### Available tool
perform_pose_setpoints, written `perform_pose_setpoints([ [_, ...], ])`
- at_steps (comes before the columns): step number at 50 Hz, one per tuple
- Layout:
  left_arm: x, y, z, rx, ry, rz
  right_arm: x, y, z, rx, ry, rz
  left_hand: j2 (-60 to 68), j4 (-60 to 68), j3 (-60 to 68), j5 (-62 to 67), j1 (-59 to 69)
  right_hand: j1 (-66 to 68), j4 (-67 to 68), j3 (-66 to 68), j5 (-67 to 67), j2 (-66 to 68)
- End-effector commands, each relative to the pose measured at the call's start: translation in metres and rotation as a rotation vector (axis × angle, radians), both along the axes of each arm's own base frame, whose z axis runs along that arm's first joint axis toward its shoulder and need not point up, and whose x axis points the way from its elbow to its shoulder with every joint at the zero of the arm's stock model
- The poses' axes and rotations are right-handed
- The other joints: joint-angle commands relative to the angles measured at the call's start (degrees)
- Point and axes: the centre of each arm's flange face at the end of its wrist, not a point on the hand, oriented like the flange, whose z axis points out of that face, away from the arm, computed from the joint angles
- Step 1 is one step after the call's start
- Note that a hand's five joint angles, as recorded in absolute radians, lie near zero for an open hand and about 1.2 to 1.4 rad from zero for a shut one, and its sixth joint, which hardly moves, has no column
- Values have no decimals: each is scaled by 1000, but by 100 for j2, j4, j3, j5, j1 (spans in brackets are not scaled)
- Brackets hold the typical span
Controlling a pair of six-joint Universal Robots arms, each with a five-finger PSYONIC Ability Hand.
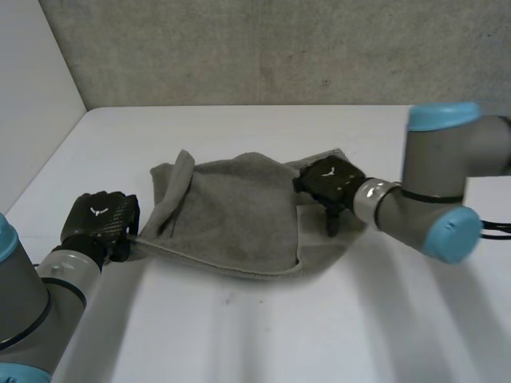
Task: Fold the towel.
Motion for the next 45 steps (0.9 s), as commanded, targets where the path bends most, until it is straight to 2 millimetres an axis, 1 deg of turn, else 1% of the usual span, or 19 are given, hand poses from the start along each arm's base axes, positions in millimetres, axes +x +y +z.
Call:
perform_pose_setpoints([
  [1, 0, 1, -1, 1, -1, -2, 13, -18, -27, 68, 63, -34, 1023, 1013, 1028, 1151, 1243, 23, 34, -7, 283, -77],
  [5, 0, 1, 0, -1, -1, 0, 15, -29, -34, 55, 78, -67, 1023, 1013, 1028, 1151, 1243, 308, 319, 278, 568, 208],
  [11, 0, 0, 0, -2, -1, 0, 16, -32, -36, 48, 77, -71, 1023, 1013, 1028, 1151, 1243, 864, 875, 834, 1124, 764],
  [13, 0, 1, 0, 0, -1, -2, 16, -32, -36, 48, 77, -71, 1023, 1013, 1028, 1151, 1243, 1382, 1393, 1353, 1643, 1283],
  [14, 0, 1, 0, 0, -1, -2, 16, -32, -36, 48, 77, -71, 1023, 1013, 1028, 1151, 1243, 1385, 1396, 1355, 1646, 1286],
  [16, 0, 1, 0, -1, -1, 0, 16, -32, -36, 50, 78, -71, 1023, 1013, 1028, 1151, 1243, 2422, 2433, 2392, 2683, 2323],
  [17, 0, 1, 0, -1, -1, 0, 16, -32, -36, 50, 78, -71, 1023, 1013, 1028, 1151, 1243, 2428, 2439, 2398, 2688, 2329],
  [19, 0, 1, 0, -1, -1, 0, 16, -30, -34, 53, 74, -71, 1023, 1013, 1028, 1151, 1243, 3801, 3812, 3771, 4061, 3702],
  [20, 0, 1, 0, -1, -1, 0, 16, -30, -34, 53, 74, -71, 1023, 1013, 1028, 1151, 1243, 3807, 3818, 3778, 4068, 3708],
  [21, 0, 1, 0, -2, -1, 0, 16, -30, -32, 56, 67, -75, 1023, 1013, 1028, 1151, 1243, 4224, 4235, 4194, 4484, 4125],
  [23, 0, 1, 0, -2, -1, 0, 16, -30, -29, 61, 54, -79, 1023, 1013, 1028, 1151, 1243, 4428, 4439, 4398, 4688, 4329],
  [27, 0, 1, 0, -2, -1, 0, 14, -28, -18, 63, 34, -87, 1023, 1013, 1028, 1151, 1243, 4313, 4324, 4283, 4573, 4214],
  [30, 0, 1, 0, -2, -1, 0, 14, -26, -15, 62, 33, -86, 1023, 1013, 1028, 1151, 1243, 4077, 4088, 4047, 4337, 3977],
  [32, 0, 1, 0, -2, -1, 0, 12, -22, -12, 72, 36, -82, 1023, 1013, 1028, 1151, 1243, 2839, 2850, 2809, 3099, 2739],
  [33, 0, 1, 0, -2, -1, 0, 12, -22, -12, 72, 36, -82, 1023, 1013, 1028, 1151, 1243, 2832, 2843, 2802, 3092, 2733],
  [35, 0, 1, 0, -2, -1, 0, 11, -17, -14, 89, 41, -77, 1023, 1013, 1028, 1151, 1243, 2112, 2123, 2082, 2372, 2012],
  [38, 0, 1, 0, -2, -1, 0, 10, -15, -17, 99, 47, -75, 1023, 1013, 1028, 1151, 1243, 2008, 2019, 1978, 2268, 1908],
  [43, 0, 1, 0, -2, -1, 0, 8, -12, -28, 131, 67, -71, 1023, 1013, 1028, 1151, 1243, 2058, 2069, 2028, 2318, 1958],
  [45, 0, 1, 0, -2, -1, 0, 8, -12, -29, 132, 69, -72, 1023, 1013, 1028, 1151, 1243, 2158, 2169, 2128, 2418, 2059],
])
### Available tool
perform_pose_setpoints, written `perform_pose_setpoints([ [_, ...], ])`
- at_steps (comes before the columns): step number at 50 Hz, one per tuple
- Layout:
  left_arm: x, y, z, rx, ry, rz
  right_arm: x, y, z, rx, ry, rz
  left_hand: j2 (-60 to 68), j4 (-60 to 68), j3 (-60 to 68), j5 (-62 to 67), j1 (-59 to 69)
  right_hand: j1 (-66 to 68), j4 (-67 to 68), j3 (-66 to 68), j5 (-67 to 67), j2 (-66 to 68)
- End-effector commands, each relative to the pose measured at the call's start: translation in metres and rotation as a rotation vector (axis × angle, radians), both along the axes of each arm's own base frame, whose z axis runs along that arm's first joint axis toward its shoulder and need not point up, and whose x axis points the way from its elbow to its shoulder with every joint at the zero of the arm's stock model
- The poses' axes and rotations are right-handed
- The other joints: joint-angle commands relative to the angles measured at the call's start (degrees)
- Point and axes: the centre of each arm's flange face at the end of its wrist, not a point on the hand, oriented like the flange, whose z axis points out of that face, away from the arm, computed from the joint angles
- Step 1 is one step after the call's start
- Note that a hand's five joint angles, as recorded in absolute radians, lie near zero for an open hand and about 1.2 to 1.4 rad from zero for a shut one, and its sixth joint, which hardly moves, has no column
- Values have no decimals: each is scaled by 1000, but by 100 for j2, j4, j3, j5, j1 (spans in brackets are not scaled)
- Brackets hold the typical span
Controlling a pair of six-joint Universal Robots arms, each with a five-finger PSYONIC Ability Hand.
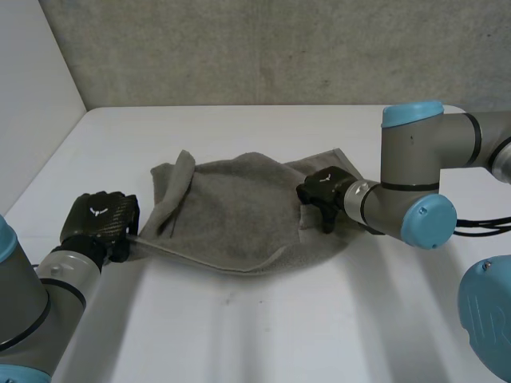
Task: Fold the towel.
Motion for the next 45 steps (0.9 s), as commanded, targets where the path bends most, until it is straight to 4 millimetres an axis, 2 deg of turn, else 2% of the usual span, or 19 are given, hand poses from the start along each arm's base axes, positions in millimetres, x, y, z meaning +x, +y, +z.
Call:
perform_pose_setpoints([
  [1, 0, 0, 0, 0, 0, 0, -1, 3, -11, 27, 16, 2, 1023, 1013, 1028, 1155, 1243, 47, -23, -15, 81, -72],
  [4, 0, 0, 0, 0, 0, 0, -3, 1, -10, 27, 12, -5, 1023, 1013, 1028, 1155, 1243, 1022, 952, 960, 1057, 904],
  [6, 0, 0, -1, 2, -1, 0, -3, -2, -3, 3, -6, -14, 1023, 1013, 1028, 1155, 1243, 3827, 3757, 3764, 3861, 3708],
  [9, 0, 0, -1, 2, -1, 0, -4, -5, 4, -20, -24, -24, 1023, 1013, 1028, 1155, 1243, 3842, 3772, 3780, 3877, 3724],
  [11, 0, 0, -1, 2, -1, 0, -8, -10, 28, -55, -91, -68, 1023, 1013, 1028, 1155, 1243, 3842, 3772, 3780, 3877, 3724],
  [12, 0, 0, -1, 2, -1, 0, -8, -10, 28, -55, -92, -68, 1023, 1013, 1028, 1155, 1243, 3842, 3772, 3780, 3877, 3724],
  [15, 0, 0, -1, 3, -2, 0, -31, -10, 61, -53, -166, -149, 1023, 1013, 1028, 1155, 1243, 3842, 3772, 3780, 3877, 3724],
  [18, 0, 0, -1, 1, -2, 0, -45, -9, 71, -55, -173, -180, 1023, 1013, 1028, 1155, 1243, 3842, 3772, 3780, 3877, 3724],
  [20, 0, 0, -1, 3, -2, 0, -71, -3, 80, -72, -179, -235, 1023, 1013, 1028, 1155, 1243, 3842, 3772, 3780, 3877, 3724],
  [21, 0, 0, -1, 3, -2, 0, -71, -3, 80, -72, -179, -235, 1023, 1013, 1028, 1155, 1243, 3842, 3772, 3780, 3877, 3724],
  [23, 0, 0, -1, 3, -2, 0, -95, 8, 81, -90, -191, -270, 1023, 1013, 1028, 1155, 1243, 3842, 3772, 3780, 3877, 3724],
  [26, 0, 0, -3, 7, -4, 0, -106, 15, 78, -91, -199, -283, 1023, 1013, 1028, 1155, 1243, 3842, 3772, 3780, 3877, 3724],
  [28, 0, 0, -4, 13, -5, -2, -126, 28, 71, -85, -222, -299, 1023, 1013, 1028, 1155, 1243, 3842, 3772, 3780, 3877, 3724],
  [29, 0, 0, -6, 20, -7, -2, -126, 28, 71, -85, -222, -299, 1023, 1013, 1028, 1155, 1243, 3842, 3772, 3780, 3877, 3724],
  [31, 0, 0, -9, 28, -10, -2, -148, 37, 62, -77, -266, -311, 1023, 1013, 1028, 1155, 1243, 3842, 3772, 3780, 3877, 3724],
  [32, -1, 0, -11, 37, -12, -3, -148, 37, 62, -77, -266, -311, 1023, 1013, 1028, 1155, 1243, 3842, 3772, 3780, 3877, 3724],
  [34, -1, -1, -14, 44, -15, -3, -165, 46, 55, -85, -322, -308, 1023, 1013, 1028, 1155, 1243, 3842, 3772, 3780, 3877, 3724],
  [39, -2, -2, -23, 60, -20, -7, -175, 55, 44, -77, -416, -303, 1023, 1013, 1028, 1155, 1243, 3842, 3772, 3780, 3877, 3724],
  [45, -7, -1, -33, 86, -17, -53, -176, 54, 44, -72, -445, -309, 1023, 1013, 1028, 1155, 1243, 3842, 3772, 3780, 3877, 3724],
])
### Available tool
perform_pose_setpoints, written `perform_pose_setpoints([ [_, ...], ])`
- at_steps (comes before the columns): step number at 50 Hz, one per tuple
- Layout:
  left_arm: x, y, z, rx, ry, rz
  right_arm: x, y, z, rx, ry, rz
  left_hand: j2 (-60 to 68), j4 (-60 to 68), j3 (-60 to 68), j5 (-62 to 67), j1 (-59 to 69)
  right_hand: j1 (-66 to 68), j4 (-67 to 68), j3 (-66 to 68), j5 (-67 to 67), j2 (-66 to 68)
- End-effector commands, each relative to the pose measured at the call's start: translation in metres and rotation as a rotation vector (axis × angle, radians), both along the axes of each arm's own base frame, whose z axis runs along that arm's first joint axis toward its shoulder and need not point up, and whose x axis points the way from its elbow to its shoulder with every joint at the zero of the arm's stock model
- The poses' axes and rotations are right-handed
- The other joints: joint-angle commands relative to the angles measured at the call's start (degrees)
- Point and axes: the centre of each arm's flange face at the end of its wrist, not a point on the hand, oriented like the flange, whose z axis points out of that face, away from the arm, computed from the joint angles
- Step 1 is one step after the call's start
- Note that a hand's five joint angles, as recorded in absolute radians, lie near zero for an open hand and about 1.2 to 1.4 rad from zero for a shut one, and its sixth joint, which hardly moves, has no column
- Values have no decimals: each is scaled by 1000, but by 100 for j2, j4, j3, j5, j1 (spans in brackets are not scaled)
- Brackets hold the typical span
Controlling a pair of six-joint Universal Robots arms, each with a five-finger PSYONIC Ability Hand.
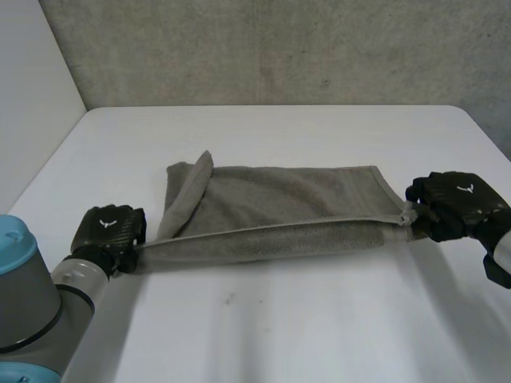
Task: Fold the towel.
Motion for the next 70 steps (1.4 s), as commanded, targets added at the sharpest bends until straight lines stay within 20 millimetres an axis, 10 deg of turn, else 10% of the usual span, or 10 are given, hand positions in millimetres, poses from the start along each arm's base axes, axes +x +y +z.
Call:
perform_pose_setpoints([
  [1, -4, 1, -10, 25, 3, -41, -3, 0, -1, -1, -47, 1, 1023, 1012, 1028, 1155, 1243, 397, 332, 410, 345, 391],
  [11, -9, 1, -5, 5, -70, -117, 1, 7, 18, 31, 53, 45, 1023, 1012, 1028, 1155, 1243, 397, 332, 410, 345, 391],
  [18, -32, -33, 38, -213, -179, -186, 13, -14, 32, -55, 298, 79, 1023, 1012, 1028, 1155, 1243, 397, 332, 410, 345, 391],
  [28, -35, -12, 80, -89, -213, -243, 24, 2, 53, 32, 485, 117, 1023, 1012, 1028, 1155, 1243, 397, 332, 410, 345, 391],
  [40, -10, 55, 229, -481, -28, -178, 20, 49, 181, -345, 518, 29, 1023, 1012, 1028, 1155, 1243, 397, 332, 410, 345, 391],
  [46, -5, 59, 241, -496, -26, -166, 19, 58, 200, -328, 528, 45, 1023, 1012, 1028, 1155, 1243, 397, 332, 410, 345, 391],
  [61, -39, -36, 152, -179, -123, -191, 62, -11, 147, -201, 588, 196, 1023, 1012, 1028, 1155, 1243, 397, 332, 410, 345, 391],
  [65, -49, -61, 174, -270, -99, -178, 80, -35, 162, -336, 547, 132, 1023, 1012, 1028, 1155, 1243, 397, 332, 410, 345, 391],
  [70, -51, -80, 286, -639, 113, -82, 99, -64, 251, -826, 308, -86, 1023, 1012, 1028, 1155, 1243, 397, 332, 410, 345, 391],
])
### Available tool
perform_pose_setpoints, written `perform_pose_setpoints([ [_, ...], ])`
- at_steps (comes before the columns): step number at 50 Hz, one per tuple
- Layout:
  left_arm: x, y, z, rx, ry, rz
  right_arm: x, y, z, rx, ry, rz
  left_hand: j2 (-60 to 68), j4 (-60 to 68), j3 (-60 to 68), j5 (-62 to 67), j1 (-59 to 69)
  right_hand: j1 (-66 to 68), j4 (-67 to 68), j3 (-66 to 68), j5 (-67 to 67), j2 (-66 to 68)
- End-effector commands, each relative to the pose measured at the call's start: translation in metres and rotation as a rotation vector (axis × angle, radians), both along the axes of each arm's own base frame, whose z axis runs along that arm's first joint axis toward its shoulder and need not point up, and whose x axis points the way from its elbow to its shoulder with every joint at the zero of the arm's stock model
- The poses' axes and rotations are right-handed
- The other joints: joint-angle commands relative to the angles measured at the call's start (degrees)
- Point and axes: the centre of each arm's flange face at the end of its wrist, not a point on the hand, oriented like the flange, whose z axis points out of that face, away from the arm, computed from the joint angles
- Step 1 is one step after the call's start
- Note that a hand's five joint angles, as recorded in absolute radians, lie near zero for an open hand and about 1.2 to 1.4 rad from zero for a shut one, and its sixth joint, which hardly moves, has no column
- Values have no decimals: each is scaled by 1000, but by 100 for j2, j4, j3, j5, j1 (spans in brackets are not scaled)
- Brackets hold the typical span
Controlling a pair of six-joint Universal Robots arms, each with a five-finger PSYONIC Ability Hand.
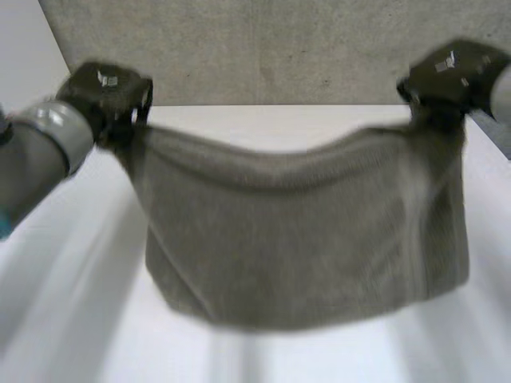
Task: Fold the towel.
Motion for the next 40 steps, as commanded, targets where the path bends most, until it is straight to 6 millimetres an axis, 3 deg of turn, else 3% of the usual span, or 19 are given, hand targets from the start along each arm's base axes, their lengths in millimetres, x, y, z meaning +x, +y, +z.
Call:
perform_pose_setpoints([
  [1, -5, -23, 112, -361, 247, 43, 25, -32, 90, -519, -286, -29, 1023, 1012, 1028, 1155, 1243, 396, 332, 410, 311, 345],
  [2, 1, -25, 132, -424, 336, 68, 25, -33, 103, -583, -364, -27, 1023, 1012, 1028, 1155, 1243, 396, 332, 410, 311, 345],
  [5, 11, -24, 149, -463, 486, 105, 18, -32, 117, -621, -473, -21, 1023, 1012, 1028, 1155, 1243, 396, 332, 410, 311, 345],
  [9, 16, -26, 138, -401, 545, 131, 19, -31, 99, -513, -492, -12, 1023, 1012, 1028, 1155, 1243, 396, 332, 410, 311, 345],
  [11, 15, -28, 91, -242, 493, 159, 22, -33, 55, -346, -431, -8, 1023, 1012, 1028, 1155, 1243, 396, 332, 410, 311, 345],
  [12, 15, -28, 91, -242, 493, 160, 22, -33, 55, -345, -431, -8, 1023, 1012, 1028, 1155, 1243, 396, 332, 410, 311, 345],
  [14, 20, -27, 40, -97, 424, 199, 26, -27, 3, -169, -342, 30, 1023, 1012, 1028, 1155, 1243, 396, 332, 410, 311, 345],
  [15, 20, -27, 40, -96, 424, 199, 26, -26, 3, -168, -342, 30, 1023, 1012, 1028, 1155, 1243, 396, 332, 410, 311, 345],
  [16, 23, -26, 14, -30, 393, 218, 27, -21, -24, -86, -298, 50, 1023, 1012, 1028, 1155, 1243, 396, 332, 410, 311, 345],
  [17, 23, -26, 13, -30, 392, 219, 27, -15, -52, -11, -253, 64, 1023, 1012, 1028, 1155, 1243, 396, 332, 410, 311, 345],
  [18, 25, -25, -12, 32, 363, 236, 27, -15, -53, -10, -253, 64, 1023, 1012, 1028, 1155, 1243, 396, 332, 410, 311, 345],
  [19, 28, -21, -39, 93, 335, 250, 27, -9, -79, 53, -209, 76, 1023, 1012, 1028, 1155, 1243, 396, 332, 410, 311, 345],
  [20, 28, -21, -39, 93, 335, 251, 27, -9, -79, 53, -209, 77, 1023, 1012, 1028, 1155, 1243, 396, 332, 410, 311, 345],
  [22, 32, -12, -89, 189, 288, 273, 25, 3, -127, 144, -132, 91, 1023, 1012, 1028, 1155, 1243, 396, 332, 410, 311, 345],
  [23, 32, -12, -90, 190, 288, 274, 25, 3, -127, 145, -131, 91, 1023, 1012, 1028, 1155, 1243, 396, 332, 410, 311, 345],
  [25, 38, -4, -133, 255, 235, 294, 22, 12, -167, 208, -78, 96, 1023, 1012, 1028, 1155, 1243, 396, 332, 410, 311, 345],
  [27, 43, 0, -149, 278, 202, 306, 20, 17, -181, 237, -56, 92, 1023, 1012, 1028, 1155, 1243, 396, 332, 410, 311, 345],
  [33, 59, 23, -180, 349, 43, 317, 3, 25, -197, 295, -36, 47, 1023, 1012, 1028, 1155, 1243, 396, 332, 410, 311, 345],
  [40, 68, 40, -166, 307, 20, 321, -19, 34, -180, 274, -65, -9, 1023, 1012, 1028, 1155, 1243, 396, 332, 410, 311, 345],
])
